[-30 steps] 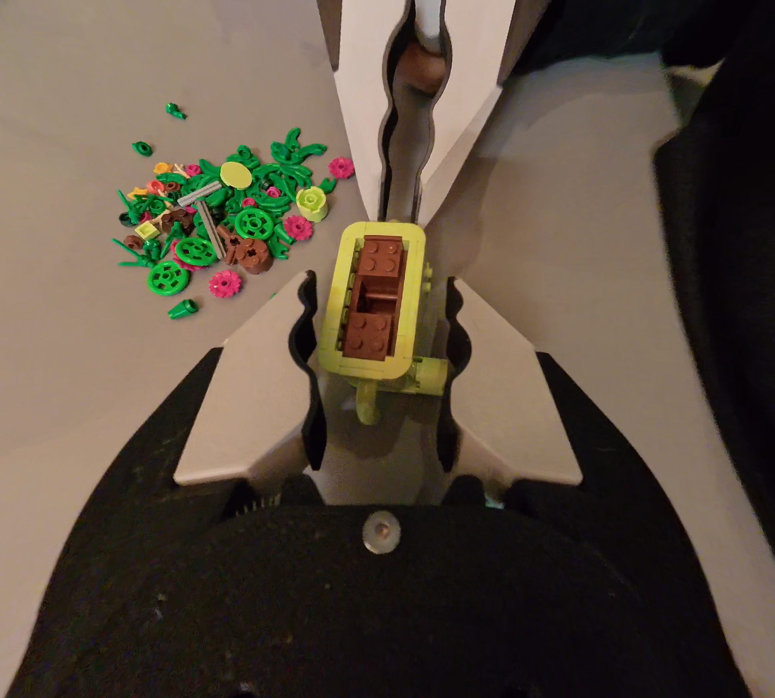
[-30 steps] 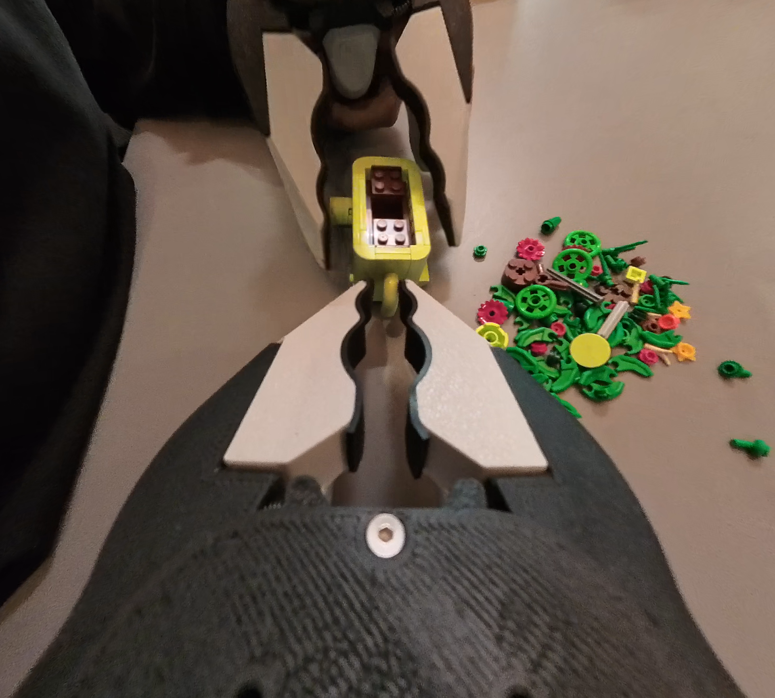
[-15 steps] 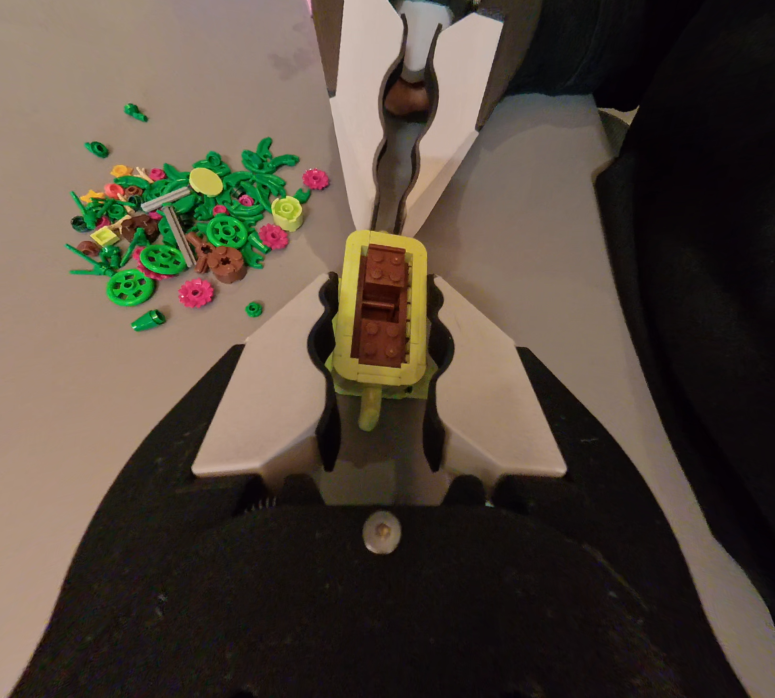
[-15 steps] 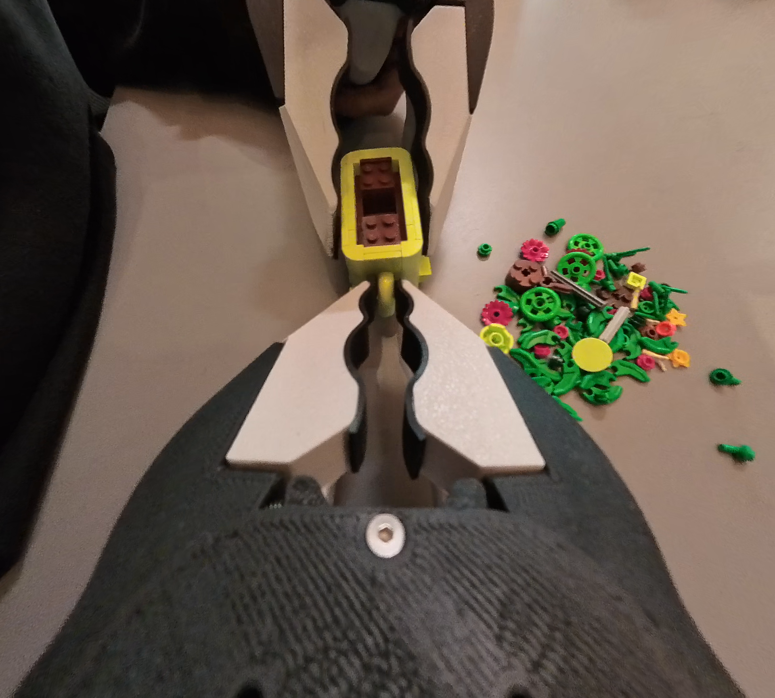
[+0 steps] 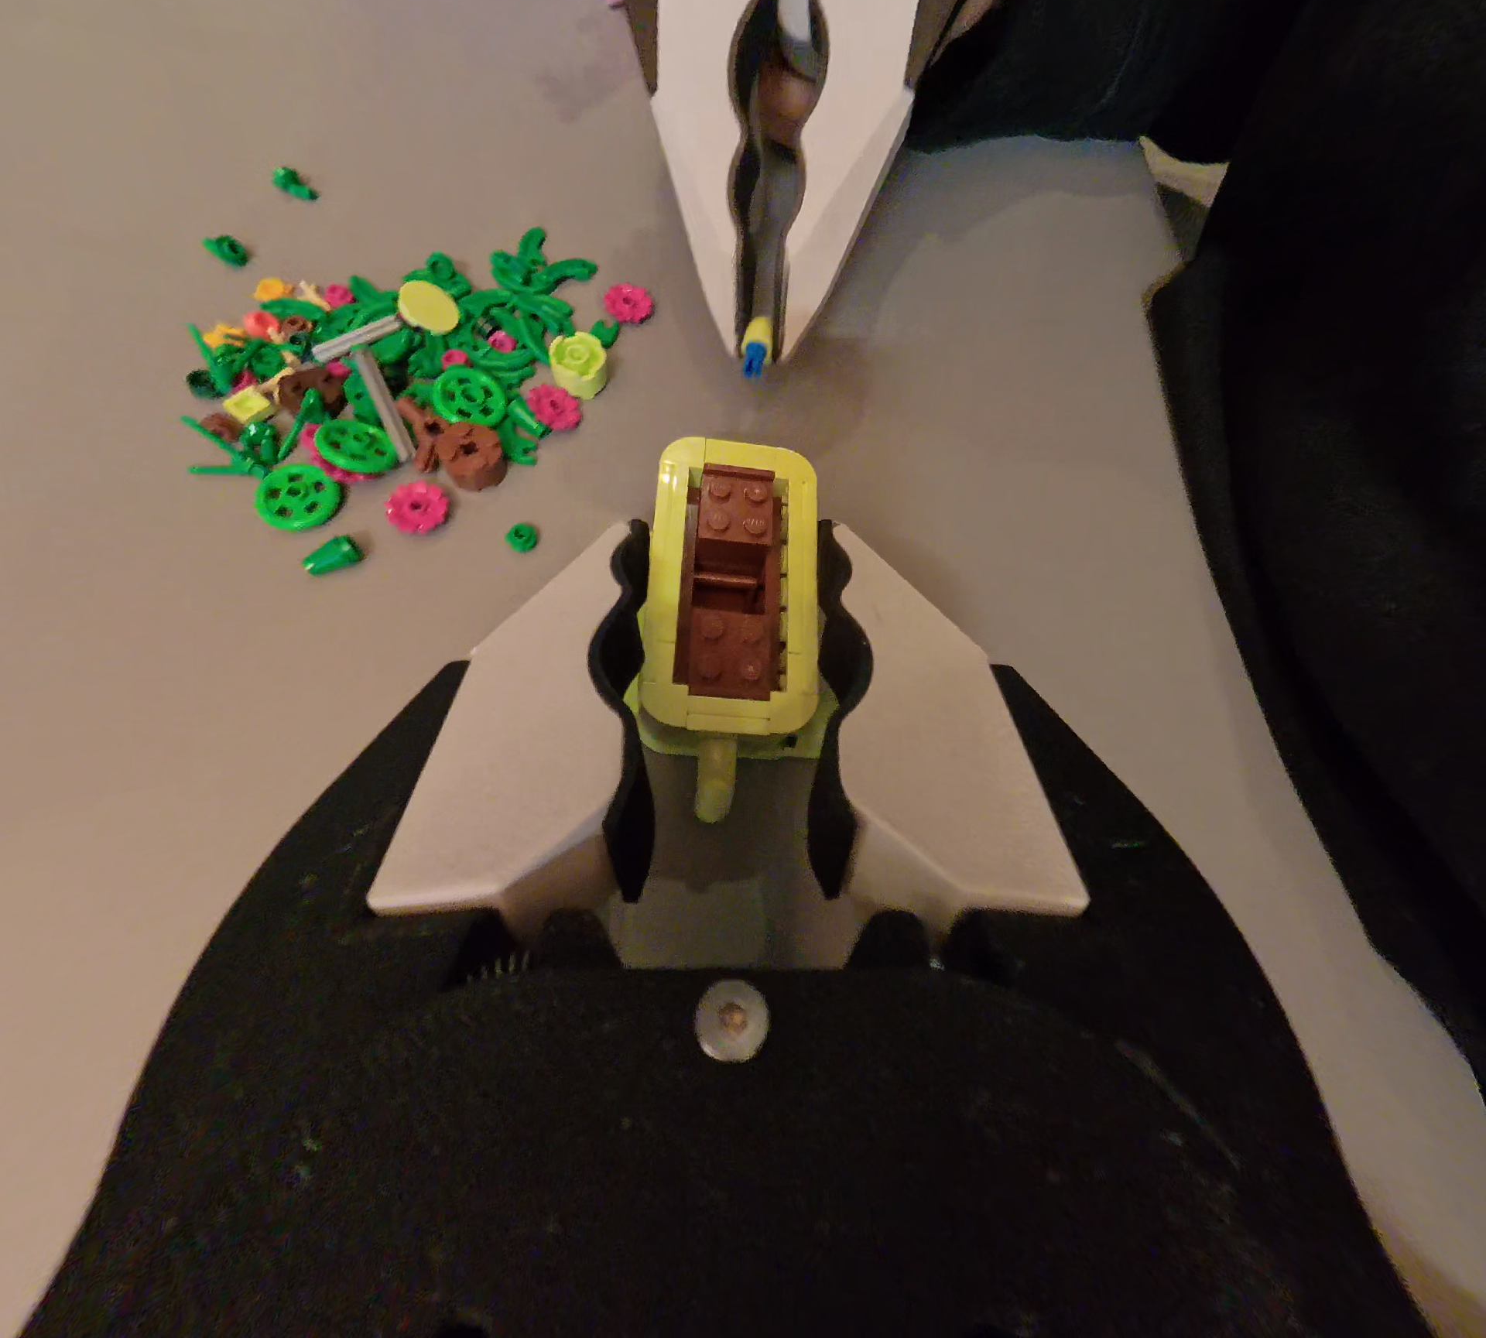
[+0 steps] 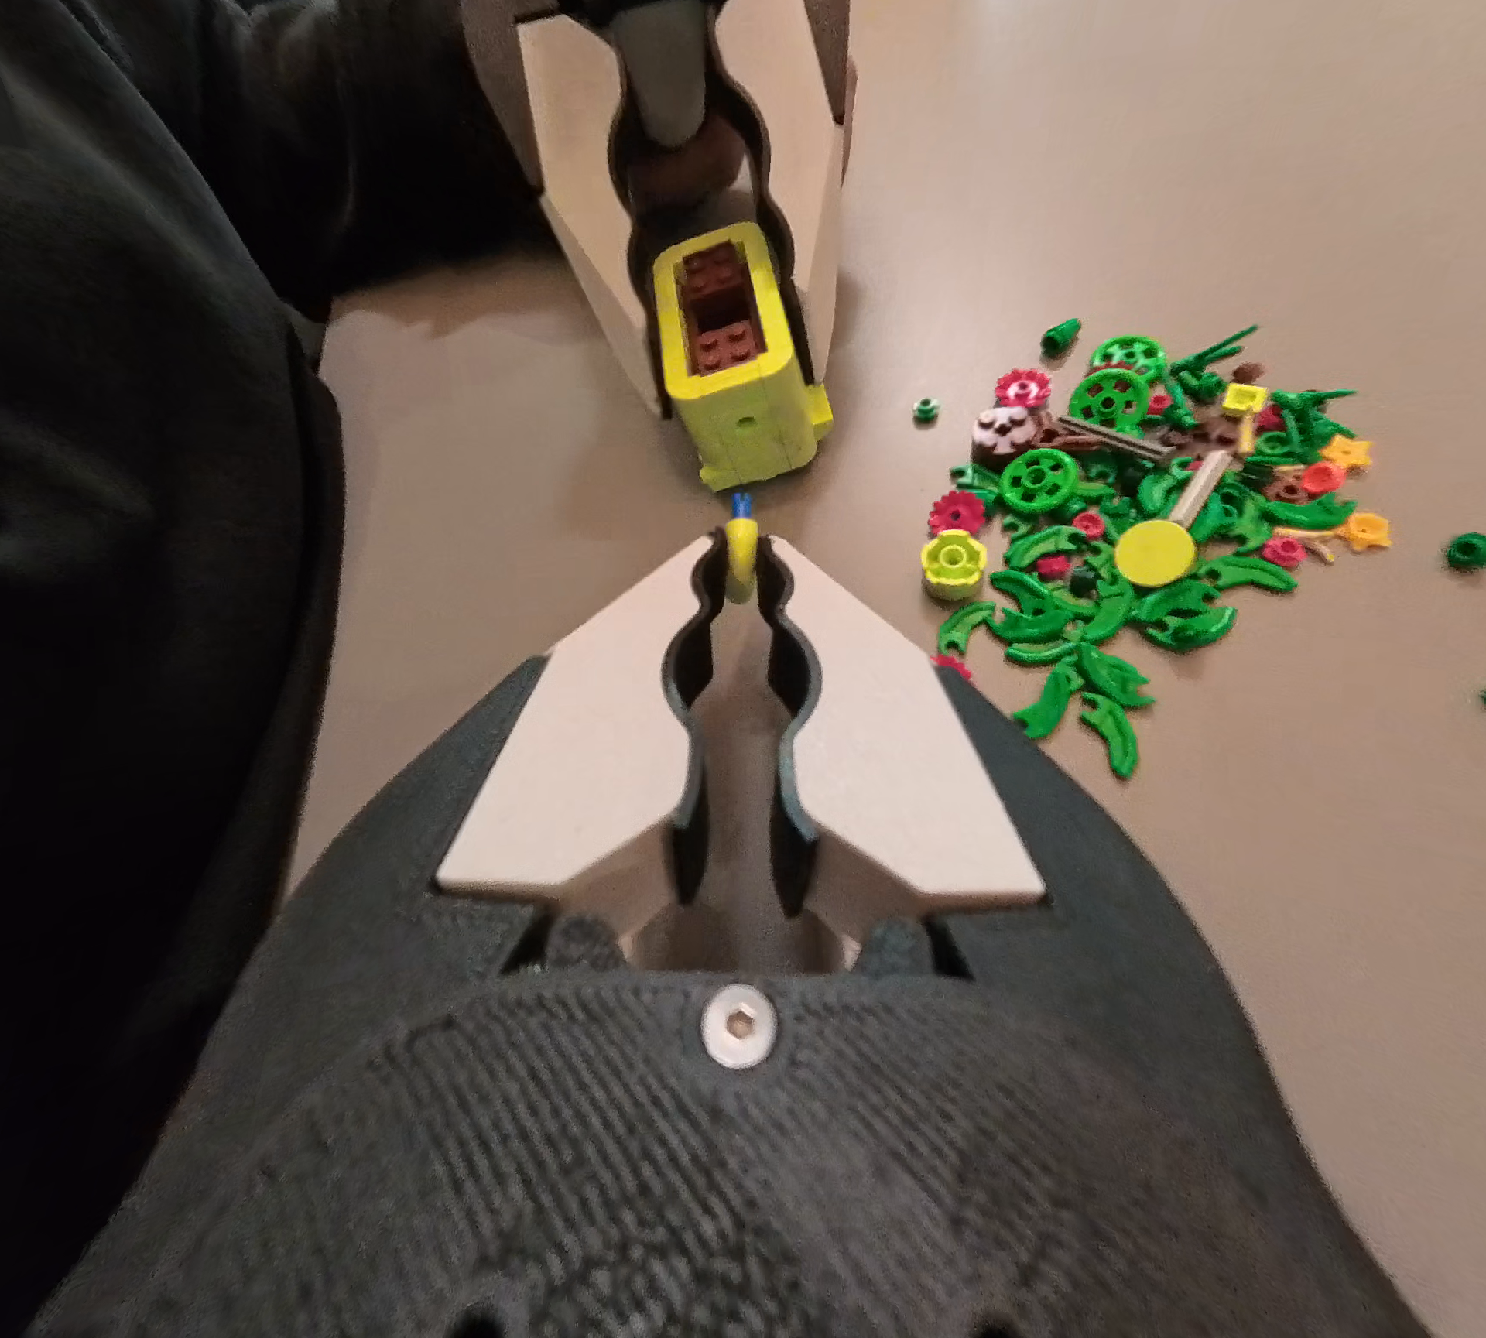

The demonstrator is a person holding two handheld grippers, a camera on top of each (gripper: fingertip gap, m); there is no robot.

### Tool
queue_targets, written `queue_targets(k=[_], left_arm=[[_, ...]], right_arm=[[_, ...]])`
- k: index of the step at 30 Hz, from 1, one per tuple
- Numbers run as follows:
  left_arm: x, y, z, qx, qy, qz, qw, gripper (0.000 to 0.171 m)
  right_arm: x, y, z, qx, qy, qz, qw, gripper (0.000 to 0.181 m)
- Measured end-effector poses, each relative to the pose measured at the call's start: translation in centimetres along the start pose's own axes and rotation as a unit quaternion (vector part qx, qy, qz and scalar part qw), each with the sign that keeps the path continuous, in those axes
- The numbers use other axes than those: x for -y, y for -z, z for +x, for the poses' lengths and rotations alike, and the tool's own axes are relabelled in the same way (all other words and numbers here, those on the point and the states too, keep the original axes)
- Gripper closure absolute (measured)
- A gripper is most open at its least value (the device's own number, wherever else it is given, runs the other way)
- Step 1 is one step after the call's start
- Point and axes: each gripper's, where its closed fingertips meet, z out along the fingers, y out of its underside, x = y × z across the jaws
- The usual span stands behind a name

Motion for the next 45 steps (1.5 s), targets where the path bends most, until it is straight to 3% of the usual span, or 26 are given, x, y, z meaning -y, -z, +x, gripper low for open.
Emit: queue_targets(k=[7, 11, 12, 14, 17, 20, 22, 24, 29, 35, 41, 45], left_arm=[[-0.1, 0.4, -0.8, 0.022, -0.003, 0.0, 1.0, 0.132], [-0.6, 1.4, -2.3, 0.069, -0.009, -0.007, 0.998, 0.134], [-0.5, 1.6, -2.5, 0.078, -0.011, -0.004, 0.997, 0.127], [0.7, 2.2, -2.4, 0.084, -0.014, 0.025, 0.996, 0.113], [4.1, 3.2, -1.2, 0.072, -0.018, 0.107, 0.992, 0.108], [6.6, 3.2, 0.4, 0.042, 0.0, 0.173, 0.984, 0.132], [6.5, 2.2, -0.1, 0.057, 0.029, 0.157, 0.985, 0.149], [5.9, 1.3, 0.0, 0.045, 0.063, 0.136, 0.988, 0.149], [6.3, 0.3, 2.9, -0.061, 0.115, 0.128, 0.983, 0.135], [6.7, -0.6, 3.7, -0.092, 0.14, 0.143, 0.975, 0.149], [5.7, 0.1, 1.2, -0.027, 0.131, 0.131, 0.982, 0.153], [4.8, 1.8, -1.9, 0.074, 0.116, 0.116, 0.984, 0.159]], right_arm=[[0.5, 0.4, 0.3, -0.015, 0.004, 0.021, 1.0, 0.175], [1.1, 0.8, 0.6, -0.029, 0.006, 0.043, 0.999, 0.175], [1.3, 1.0, 0.7, -0.03, 0.007, 0.051, 0.998, 0.175], [1.6, 1.1, 0.7, -0.032, 0.007, 0.06, 0.998, 0.175], [1.9, 1.2, 0.5, -0.035, 0.021, 0.069, 0.997, 0.175], [2.6, 1.2, -0.3, -0.032, 0.053, 0.092, 0.994, 0.175], [3.3, 1.4, -1.0, -0.033, 0.088, 0.112, 0.989, 0.175], [3.6, 1.6, -1.5, -0.045, 0.126, 0.121, 0.984, 0.175], [4.1, 2.0, -1.9, -0.088, 0.201, 0.12, 0.968, 0.176], [4.5, 2.3, -2.3, -0.129, 0.26, 0.118, 0.95, 0.175], [4.1, 2.0, -2.0, -0.149, 0.278, 0.095, 0.944, 0.175], [4.0, 2.1, -1.6, -0.152, 0.265, 0.094, 0.948, 0.175]])
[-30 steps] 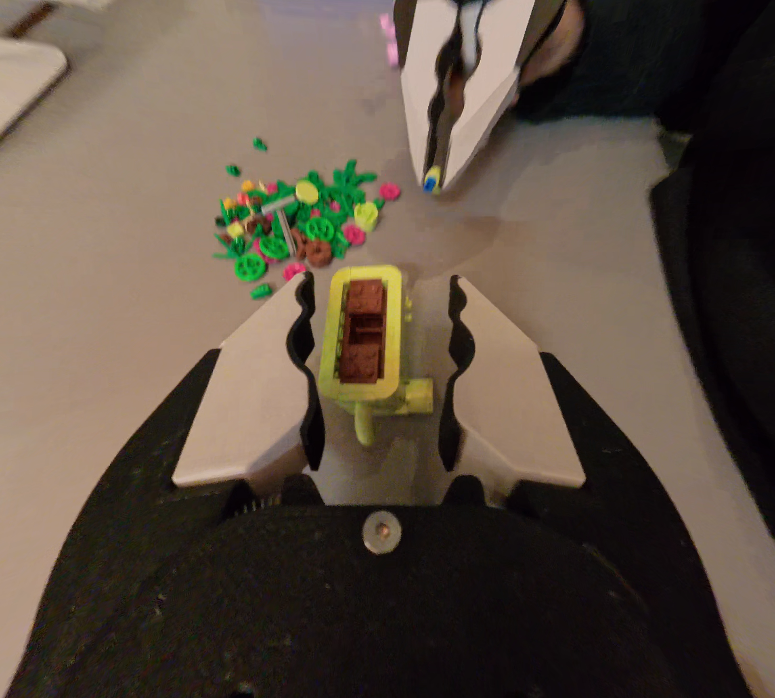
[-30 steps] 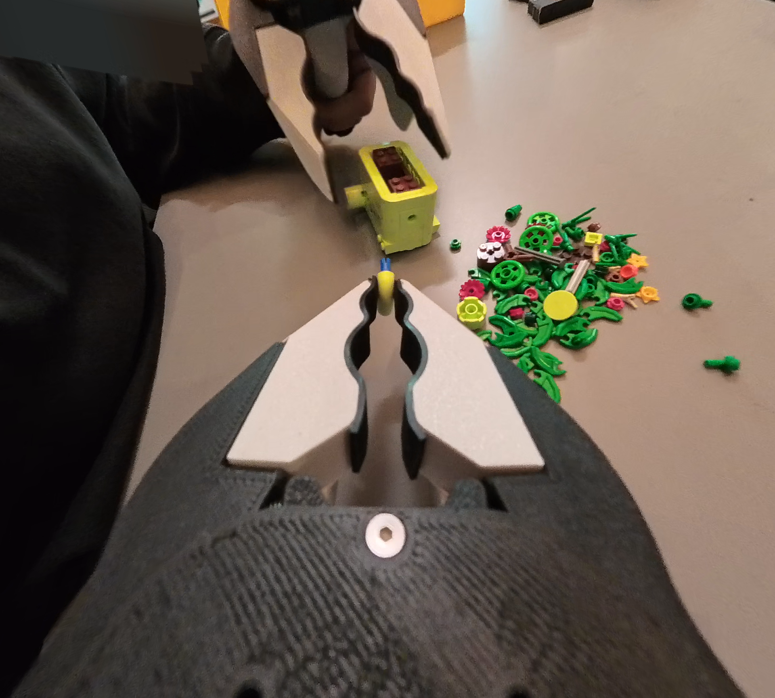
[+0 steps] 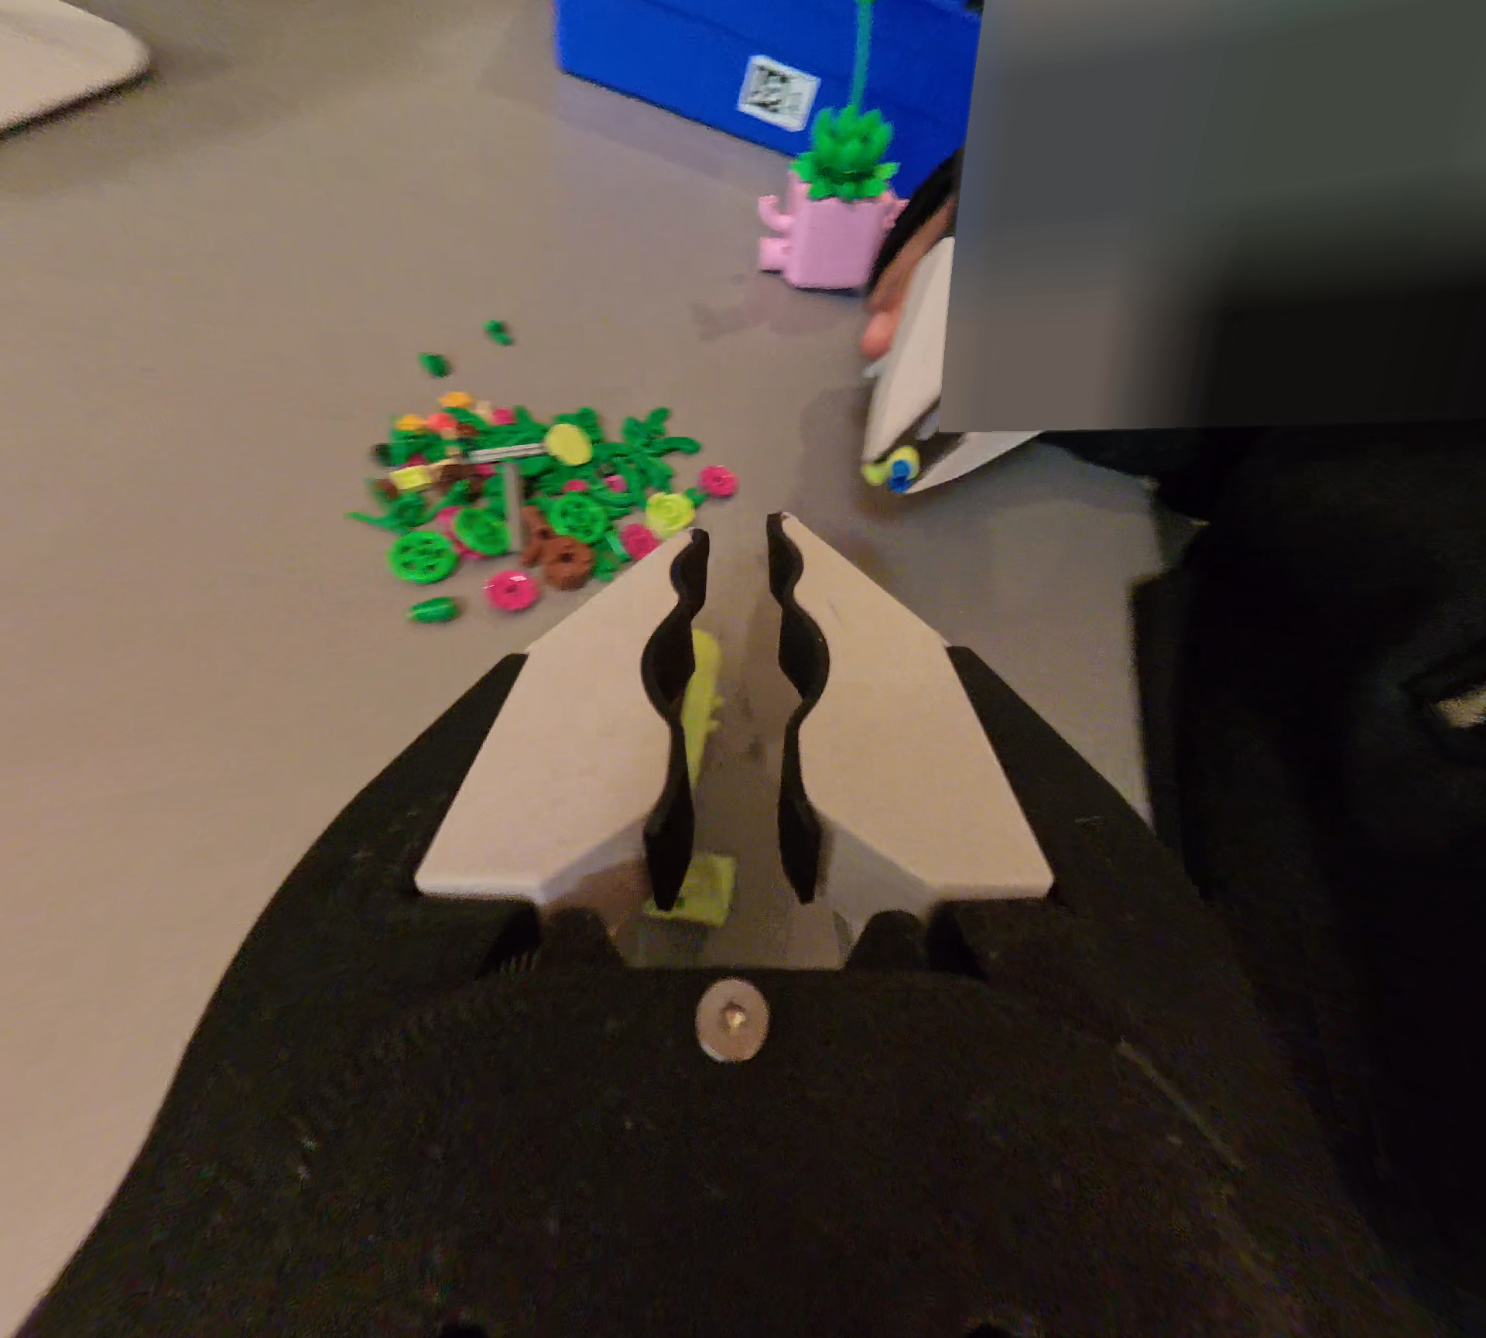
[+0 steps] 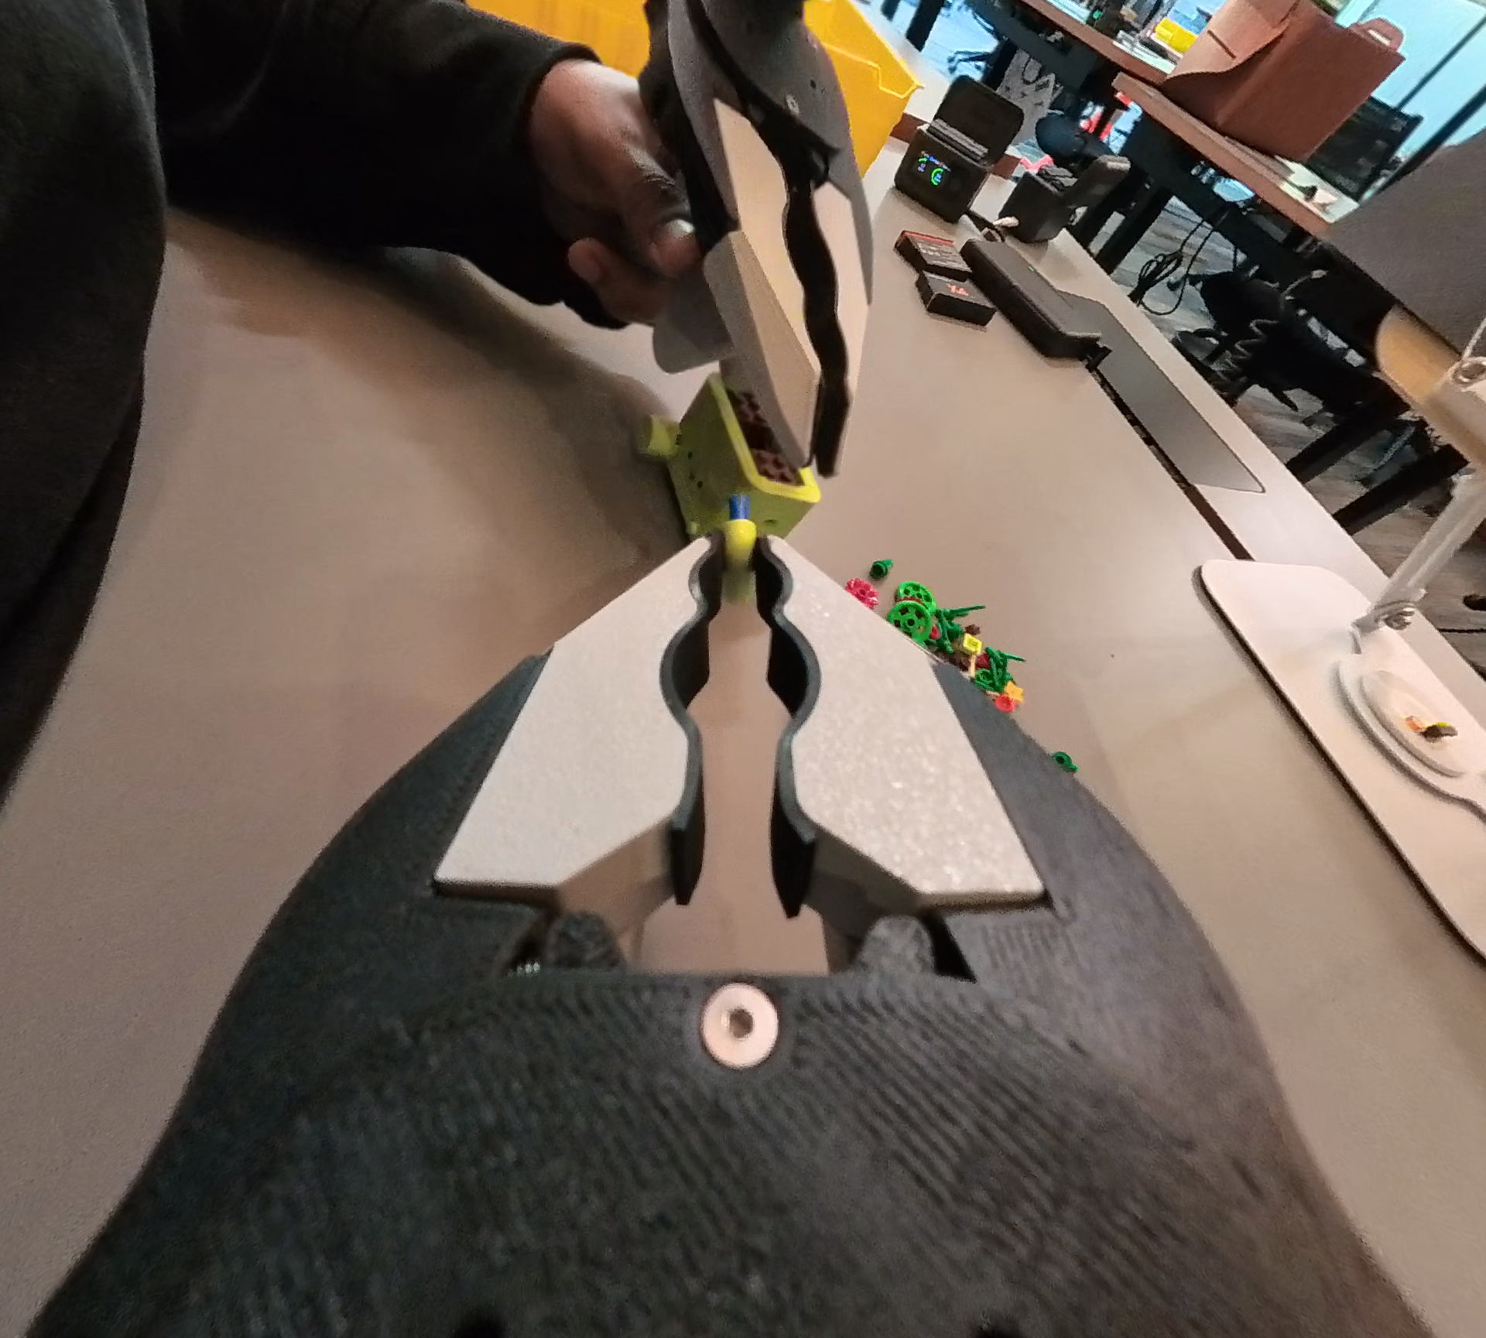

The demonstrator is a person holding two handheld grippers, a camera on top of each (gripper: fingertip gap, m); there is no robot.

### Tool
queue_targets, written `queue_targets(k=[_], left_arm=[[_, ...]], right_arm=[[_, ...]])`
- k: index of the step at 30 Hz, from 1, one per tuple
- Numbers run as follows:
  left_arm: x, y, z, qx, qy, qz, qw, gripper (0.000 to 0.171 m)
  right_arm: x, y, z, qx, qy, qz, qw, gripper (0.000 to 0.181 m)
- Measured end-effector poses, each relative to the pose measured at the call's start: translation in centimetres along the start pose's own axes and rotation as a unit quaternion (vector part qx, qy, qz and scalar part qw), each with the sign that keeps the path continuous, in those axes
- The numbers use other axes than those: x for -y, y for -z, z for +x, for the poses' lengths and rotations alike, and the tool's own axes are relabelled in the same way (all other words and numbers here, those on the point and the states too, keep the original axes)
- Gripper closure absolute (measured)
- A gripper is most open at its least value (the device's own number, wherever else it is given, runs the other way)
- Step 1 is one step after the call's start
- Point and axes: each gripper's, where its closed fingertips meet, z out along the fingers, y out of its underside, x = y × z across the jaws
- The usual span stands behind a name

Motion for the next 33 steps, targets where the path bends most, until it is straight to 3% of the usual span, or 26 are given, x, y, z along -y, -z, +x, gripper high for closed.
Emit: queue_targets(k=[2, 8, 18, 22, 33], left_arm=[[0.3, 0.4, -0.3, 0.011, -0.008, 0.006, 1.0, 0.159], [0.0, 0.0, 3.3, -0.074, -0.04, -0.002, 0.996, 0.138], [0.2, -1.5, 4.9, -0.12, 0.031, 0.011, 0.992, 0.149], [0.6, -1.4, 5.0, -0.116, 0.024, 0.024, 0.993, 0.166], [0.8, -1.1, 5.9, -0.134, 0.007, 0.025, 0.991, 0.17]], right_arm=[[-0.2, 0.0, 0.3, -0.004, -0.009, -0.003, 1.0, 0.175], [-0.5, 0.0, 0.1, 0.016, -0.03, -0.003, 0.999, 0.175], [0.5, 0.1, -0.6, 0.013, 0.006, 0.015, 1.0, 0.175], [0.7, 0.1, -0.6, 0.007, 0.018, 0.015, 1.0, 0.175], [1.5, 0.2, -0.9, 0.015, 0.007, 0.035, 0.999, 0.175]])
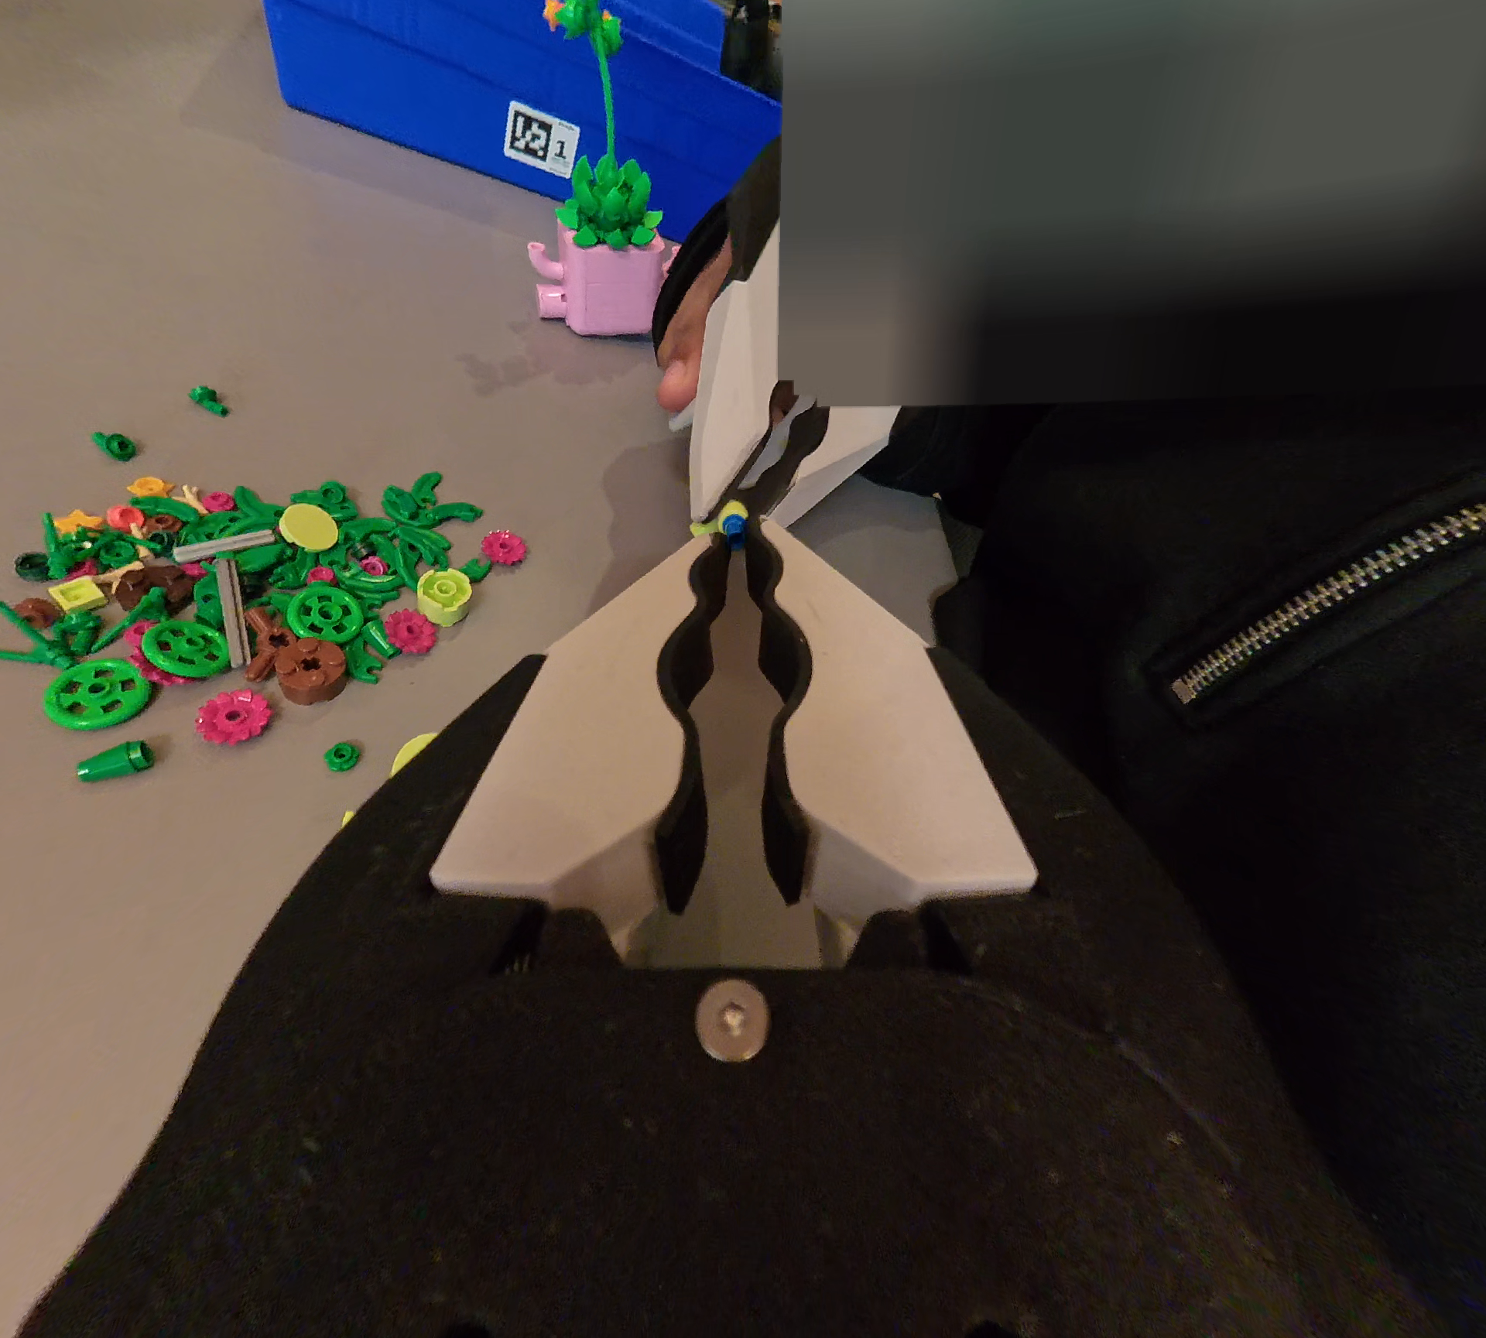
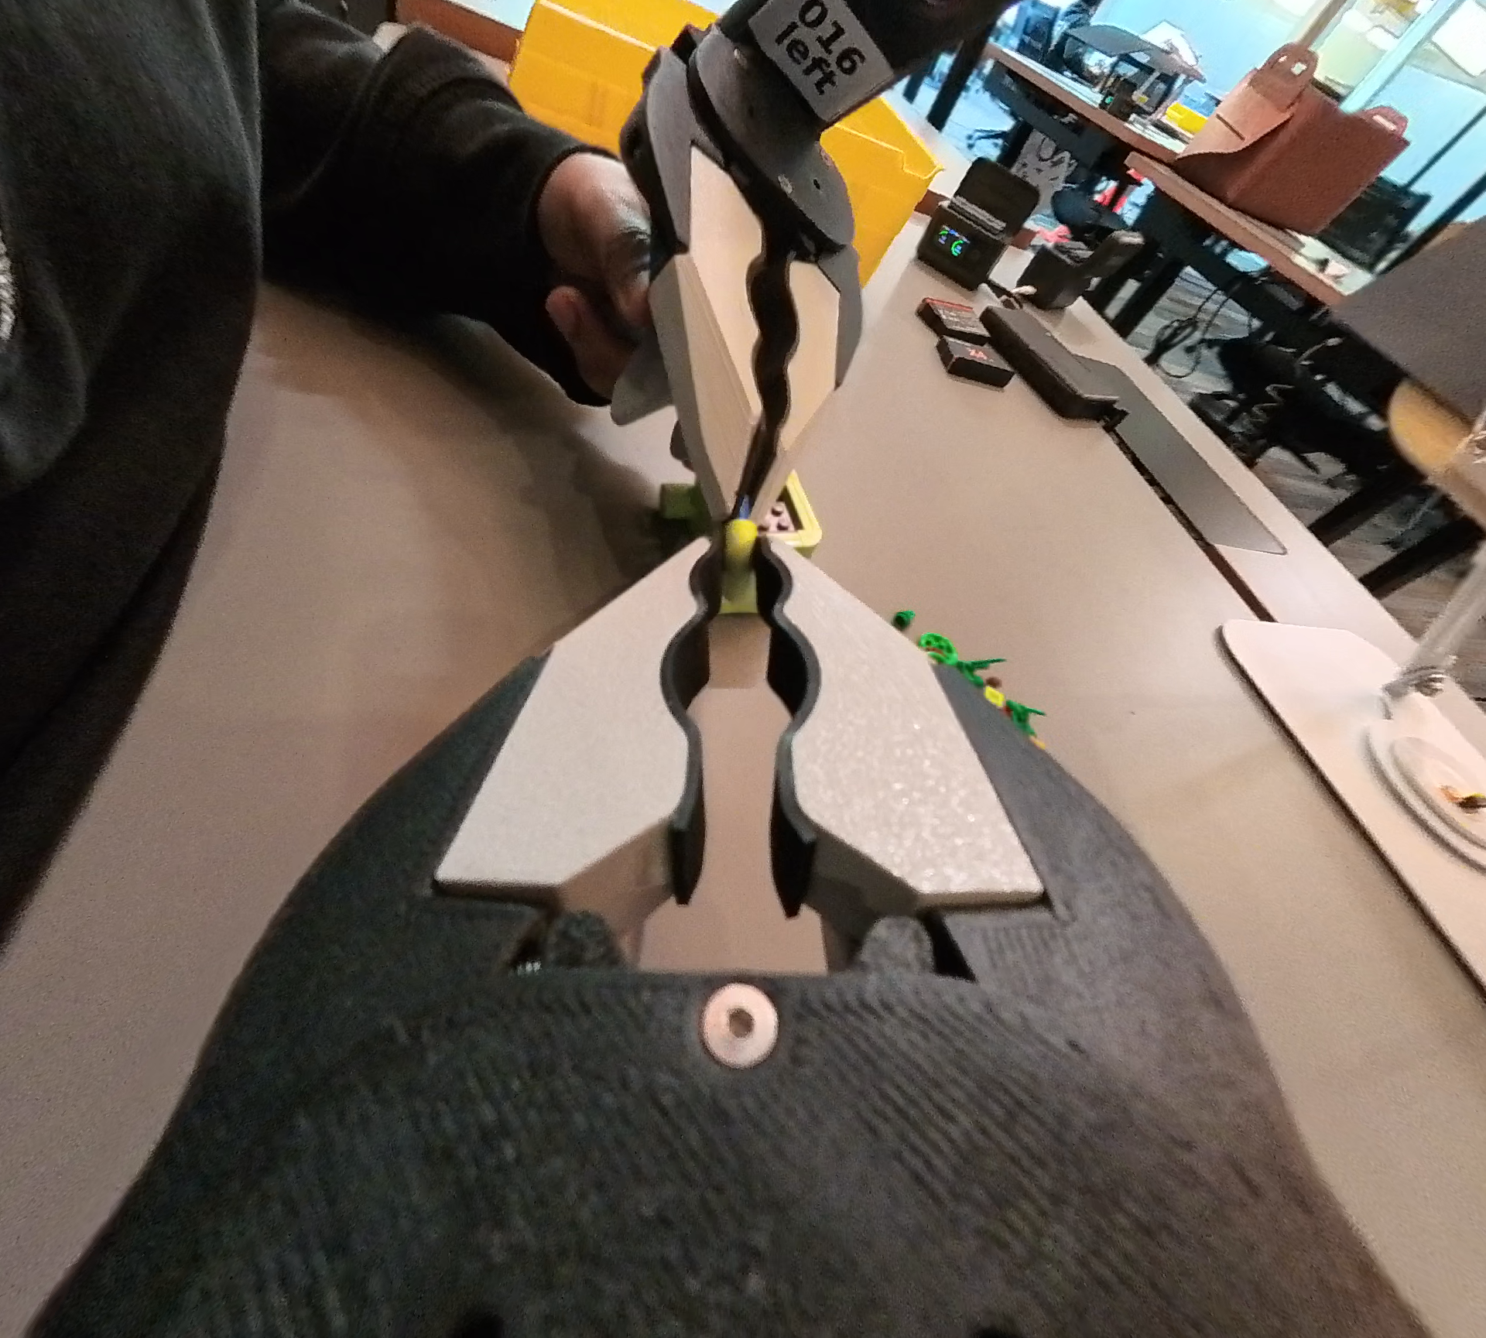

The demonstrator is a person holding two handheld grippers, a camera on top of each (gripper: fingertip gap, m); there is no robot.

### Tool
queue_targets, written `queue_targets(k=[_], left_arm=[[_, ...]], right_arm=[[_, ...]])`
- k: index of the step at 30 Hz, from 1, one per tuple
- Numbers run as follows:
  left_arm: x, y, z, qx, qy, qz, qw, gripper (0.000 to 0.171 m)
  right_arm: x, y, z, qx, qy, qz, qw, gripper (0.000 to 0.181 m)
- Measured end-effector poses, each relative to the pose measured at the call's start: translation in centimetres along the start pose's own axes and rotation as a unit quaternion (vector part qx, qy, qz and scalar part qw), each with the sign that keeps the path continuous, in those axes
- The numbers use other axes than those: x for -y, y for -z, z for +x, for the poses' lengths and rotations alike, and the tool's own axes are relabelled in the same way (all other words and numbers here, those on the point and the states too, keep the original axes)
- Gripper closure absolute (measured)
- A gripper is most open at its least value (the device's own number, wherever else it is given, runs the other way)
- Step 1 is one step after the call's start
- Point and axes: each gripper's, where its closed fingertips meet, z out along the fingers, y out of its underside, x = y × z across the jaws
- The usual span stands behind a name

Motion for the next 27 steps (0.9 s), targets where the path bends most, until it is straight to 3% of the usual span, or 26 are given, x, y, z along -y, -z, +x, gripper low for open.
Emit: queue_targets(k=[10, 18, 22, 26, 27], left_arm=[[0.7, 0.0, 1.4, -0.019, -0.056, 0.025, 0.998, 0.171], [0.7, -0.1, 2.4, -0.033, -0.099, 0.033, 0.994, 0.171], [2.6, 2.0, 1.7, -0.026, -0.086, 0.087, 0.992, 0.171], [2.4, 1.8, 1.2, 0.004, -0.095, 0.074, 0.993, 0.171], [2.0, 1.4, 1.1, 0.012, -0.101, 0.063, 0.993, 0.165]], right_arm=[[1.4, 0.8, -0.7, 0.102, -0.165, 0.05, 0.98, 0.175], [2.0, 1.4, -1.4, 0.218, -0.324, 0.09, 0.916, 0.176], [2.5, 2.9, 0.1, 0.23, -0.368, 0.139, 0.89, 0.176], [1.2, 2.1, 0.4, 0.186, -0.332, 0.097, 0.92, 0.176], [0.9, 1.8, 0.1, 0.179, -0.316, 0.083, 0.928, 0.176]])
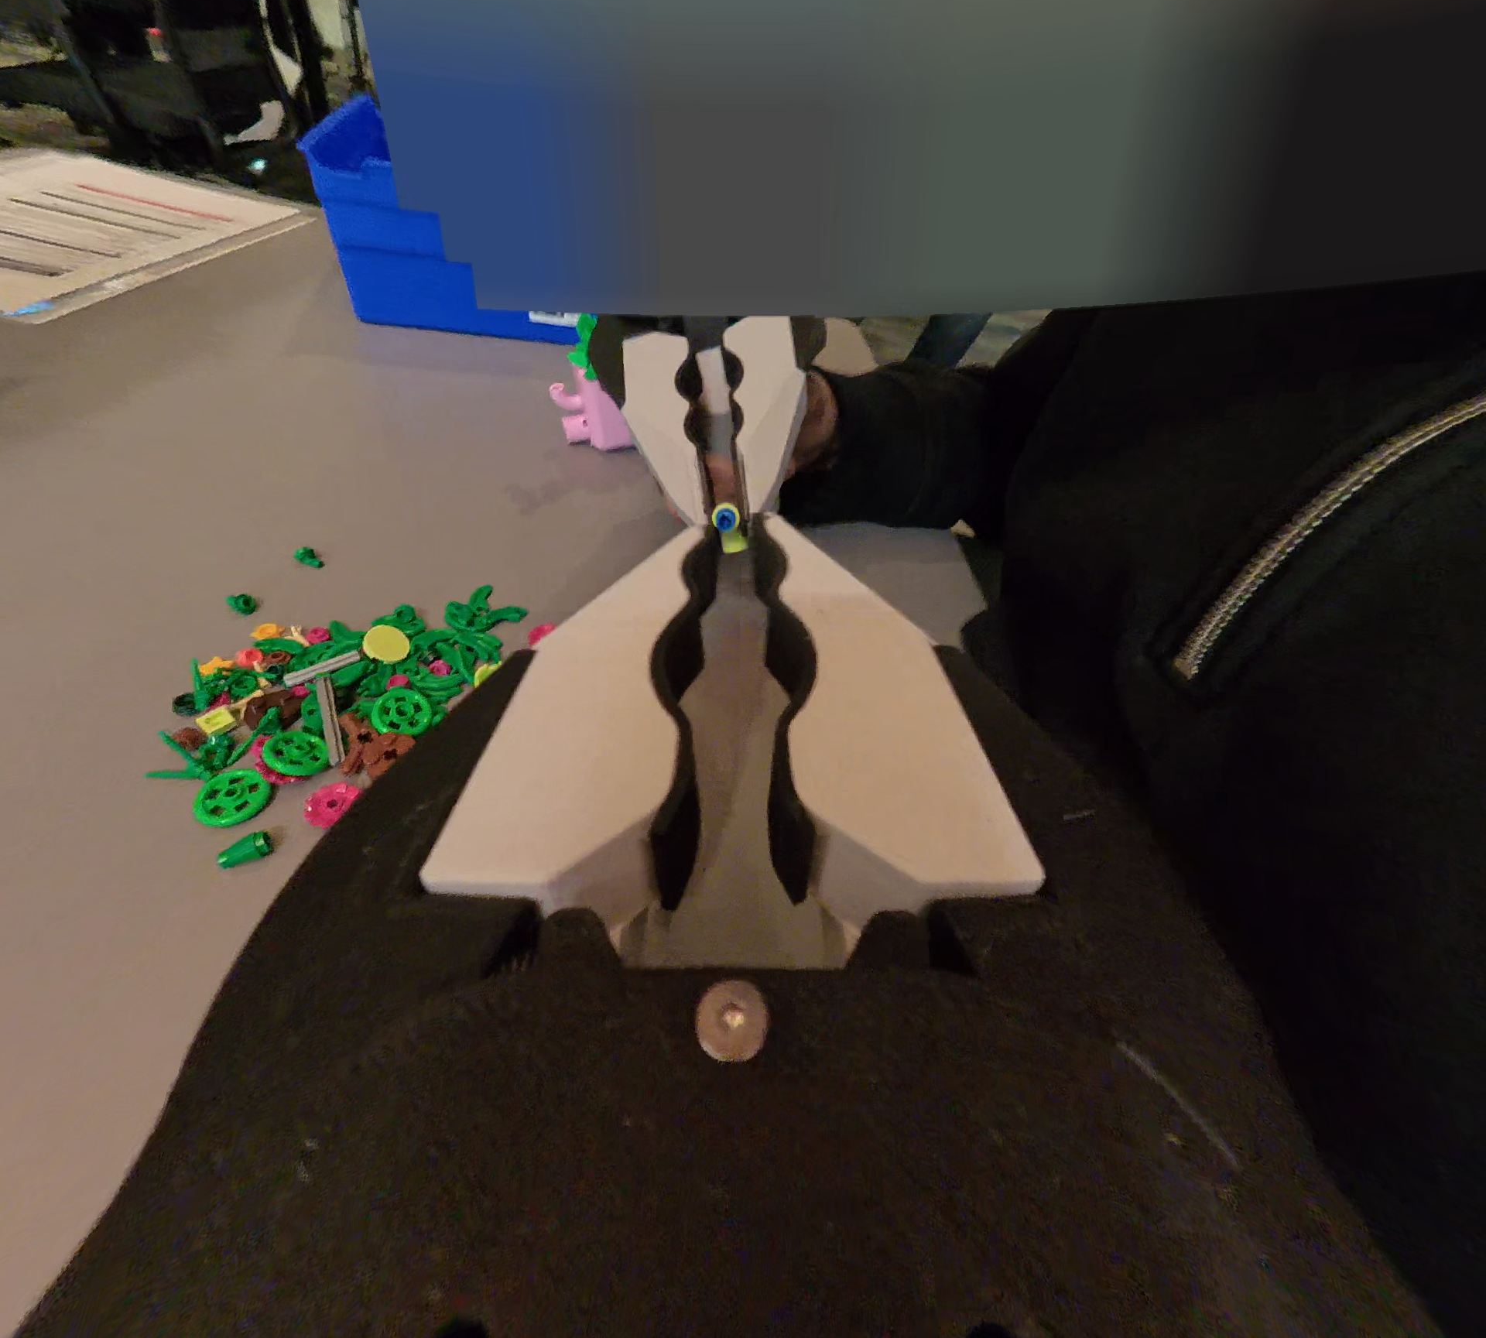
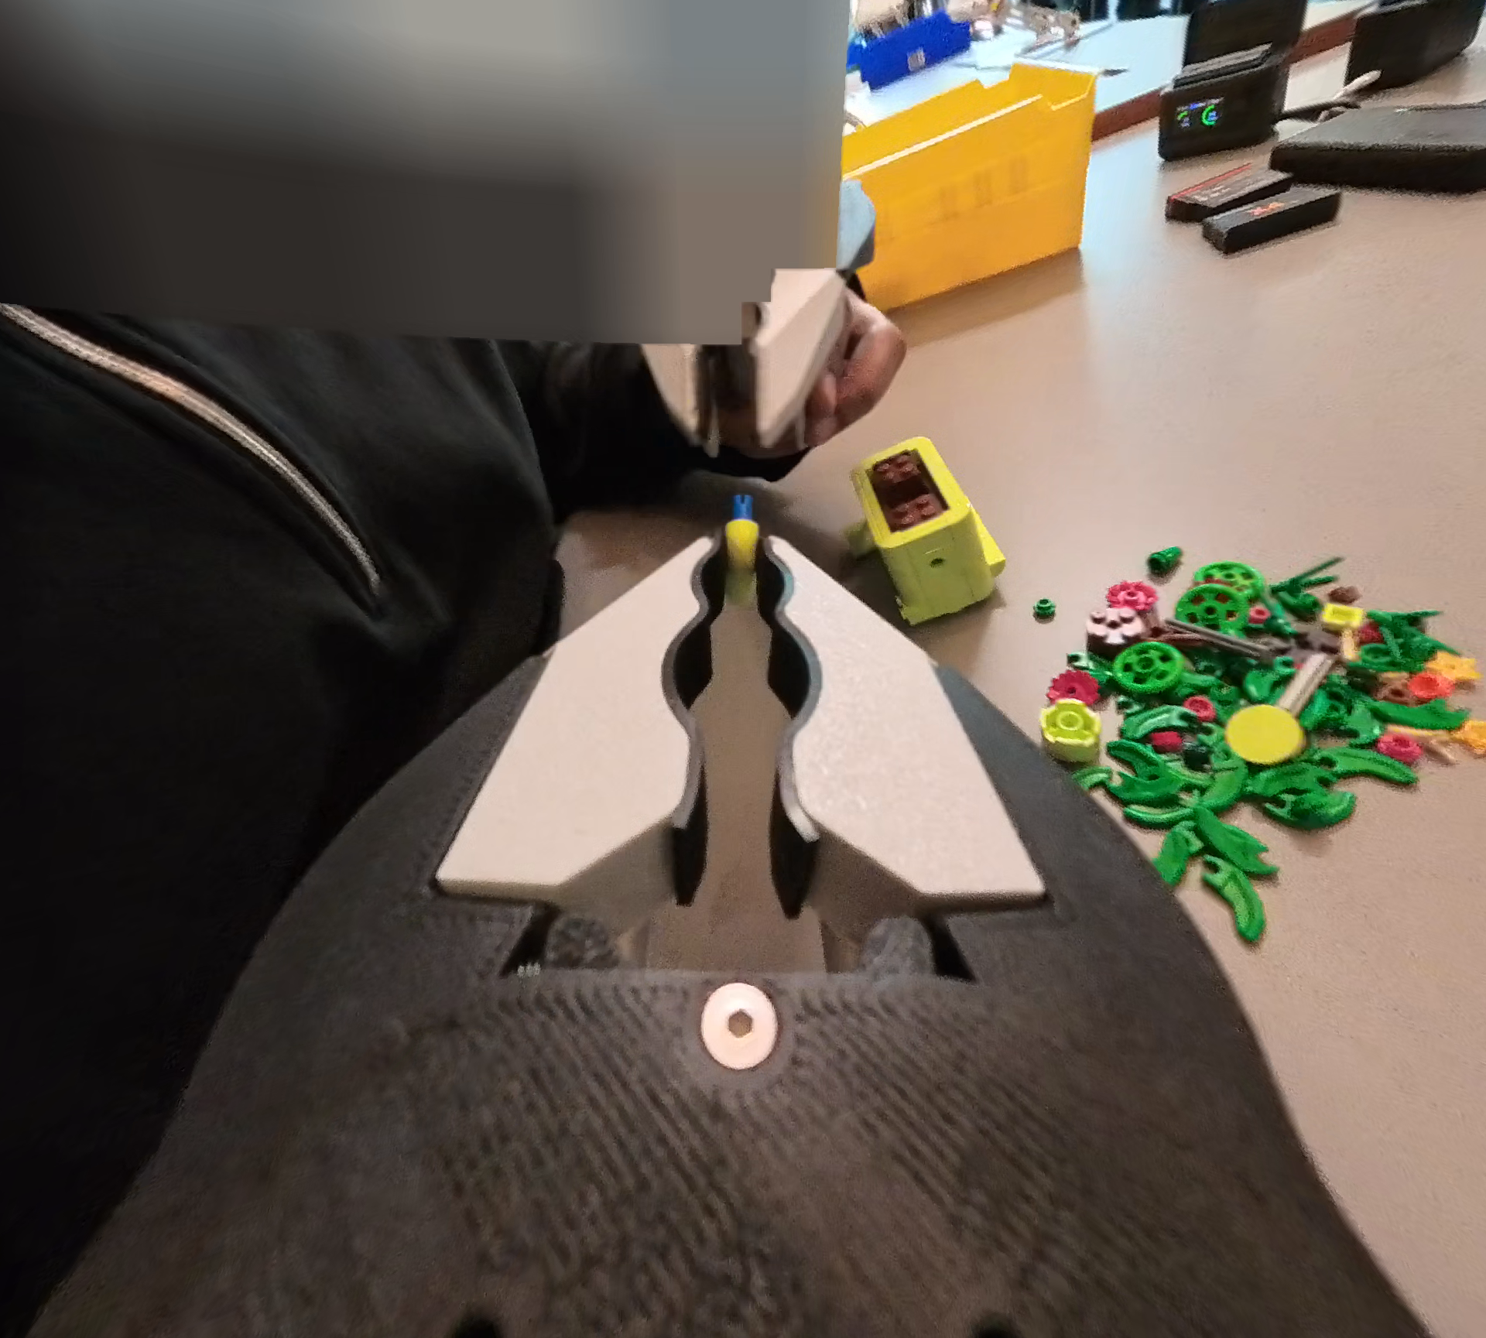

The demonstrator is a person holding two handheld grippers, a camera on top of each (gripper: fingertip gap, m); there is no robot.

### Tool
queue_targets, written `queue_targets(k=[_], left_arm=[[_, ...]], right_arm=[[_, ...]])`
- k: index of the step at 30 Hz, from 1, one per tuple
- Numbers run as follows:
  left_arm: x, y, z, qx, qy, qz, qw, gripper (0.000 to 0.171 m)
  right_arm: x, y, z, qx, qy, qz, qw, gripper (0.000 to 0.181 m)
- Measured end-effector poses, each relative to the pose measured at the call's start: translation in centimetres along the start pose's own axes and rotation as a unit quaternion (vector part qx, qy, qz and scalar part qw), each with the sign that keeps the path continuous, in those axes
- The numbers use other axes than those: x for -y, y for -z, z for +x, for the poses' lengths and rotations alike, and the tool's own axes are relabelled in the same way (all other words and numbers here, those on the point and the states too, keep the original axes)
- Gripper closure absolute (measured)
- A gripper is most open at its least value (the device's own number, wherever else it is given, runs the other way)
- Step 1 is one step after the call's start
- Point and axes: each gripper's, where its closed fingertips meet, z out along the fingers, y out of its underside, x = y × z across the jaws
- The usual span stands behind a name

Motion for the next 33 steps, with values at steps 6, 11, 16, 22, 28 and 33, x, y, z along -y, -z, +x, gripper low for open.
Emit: queue_targets(k=[6, 11, 16, 22, 28, 33], left_arm=[[-3.3, -1.0, -0.4, 0.05, -0.095, -0.113, 0.988, 0.146], [-5.8, -0.5, -3.0, 0.16, -0.241, -0.228, 0.93, 0.155], [-8.0, -1.1, -3.1, 0.178, -0.306, -0.307, 0.883, 0.158], [-9.0, -1.6, -3.3, 0.195, -0.341, -0.351, 0.85, 0.162], [-9.5, -1.7, -3.8, 0.21, -0.361, -0.373, 0.829, 0.169], [-9.5, -2.0, -4.0, 0.228, -0.382, -0.376, 0.813, 0.17]], right_arm=[[-2.4, -1.2, 0.9, -0.073, 0.087, -0.089, 0.989, 0.176], [-4.5, -1.4, 2.7, -0.146, 0.142, -0.176, 0.963, 0.175], [-6.1, -1.4, 3.7, -0.193, 0.189, -0.244, 0.932, 0.175], [-6.7, -1.9, 3.7, -0.203, 0.206, -0.268, 0.919, 0.175], [-7.0, -2.0, 3.8, -0.21, 0.211, -0.28, 0.913, 0.175], [-7.1, -1.8, 4.1, -0.221, 0.208, -0.285, 0.909, 0.175]])
